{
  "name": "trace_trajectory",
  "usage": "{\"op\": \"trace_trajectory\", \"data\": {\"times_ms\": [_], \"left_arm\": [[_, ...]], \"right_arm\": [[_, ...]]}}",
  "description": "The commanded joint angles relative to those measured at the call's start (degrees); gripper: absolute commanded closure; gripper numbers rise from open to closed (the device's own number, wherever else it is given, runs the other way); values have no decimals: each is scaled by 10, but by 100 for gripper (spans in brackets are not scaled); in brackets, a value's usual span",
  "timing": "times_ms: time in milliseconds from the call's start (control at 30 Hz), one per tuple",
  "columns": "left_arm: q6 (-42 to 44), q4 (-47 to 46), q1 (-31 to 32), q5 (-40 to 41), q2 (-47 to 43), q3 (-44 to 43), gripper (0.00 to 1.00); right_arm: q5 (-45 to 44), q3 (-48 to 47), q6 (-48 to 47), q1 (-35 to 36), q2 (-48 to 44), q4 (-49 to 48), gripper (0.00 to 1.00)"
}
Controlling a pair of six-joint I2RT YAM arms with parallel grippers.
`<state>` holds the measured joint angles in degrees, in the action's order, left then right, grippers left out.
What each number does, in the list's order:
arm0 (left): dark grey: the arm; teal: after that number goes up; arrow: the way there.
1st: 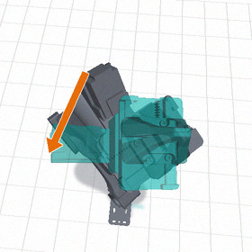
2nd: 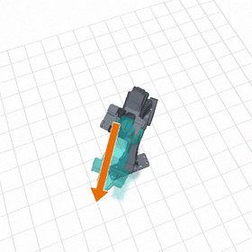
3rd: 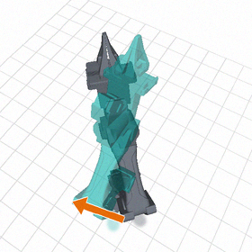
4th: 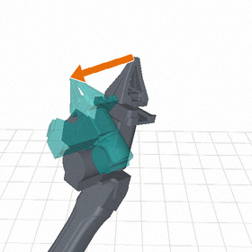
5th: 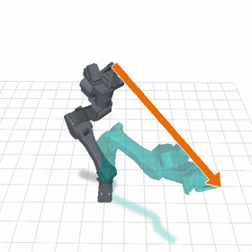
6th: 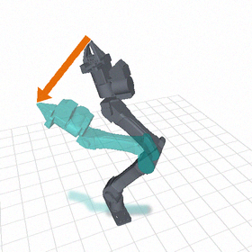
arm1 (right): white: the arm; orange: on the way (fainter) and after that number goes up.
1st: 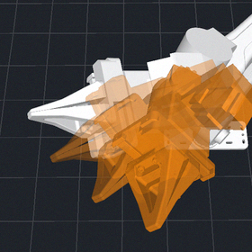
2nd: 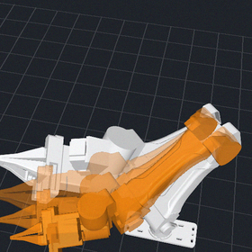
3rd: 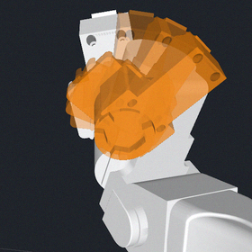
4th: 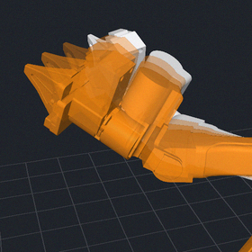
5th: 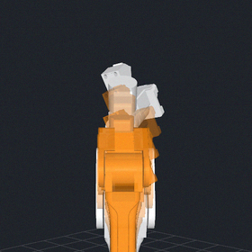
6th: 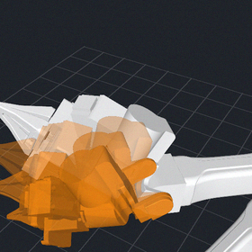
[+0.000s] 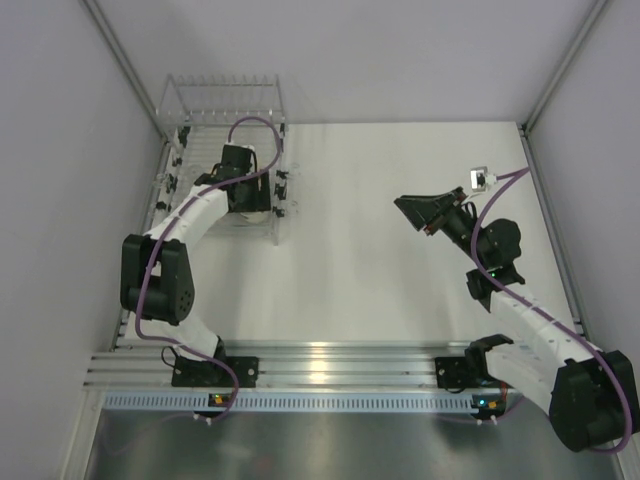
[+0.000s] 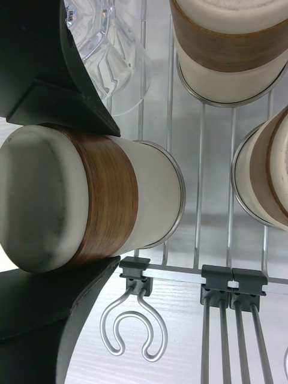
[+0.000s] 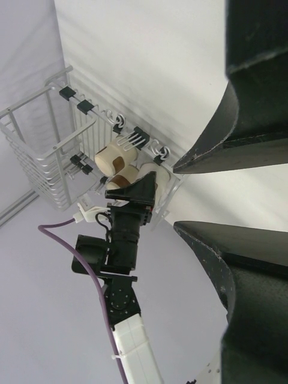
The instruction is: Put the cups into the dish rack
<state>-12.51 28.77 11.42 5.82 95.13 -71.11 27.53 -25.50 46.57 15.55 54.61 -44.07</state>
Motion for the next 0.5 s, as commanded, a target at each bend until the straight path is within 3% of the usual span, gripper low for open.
{"op": "trace_trajectory", "data": {"times_ms": [0,33,67,267,367,467], "left_arm": [[-8,8,3,6,-6,-24,100],[-8,9,3,7,-5,-25,95],[-11,10,3,10,-5,-25,72],[-13,16,3,9,1,-30,29],[-13,16,3,10,1,-29,24],[-12,17,4,12,-2,-29,9]], "right_arm": [[7,-1,-2,-10,1,-32,62],[7,-1,-1,-10,1,-32,62],[7,-1,0,-10,1,-32,62],[8,0,1,-10,-1,-32,62],[9,0,0,-10,-2,-30,61],[8,0,1,-10,-3,-30,61]]}}
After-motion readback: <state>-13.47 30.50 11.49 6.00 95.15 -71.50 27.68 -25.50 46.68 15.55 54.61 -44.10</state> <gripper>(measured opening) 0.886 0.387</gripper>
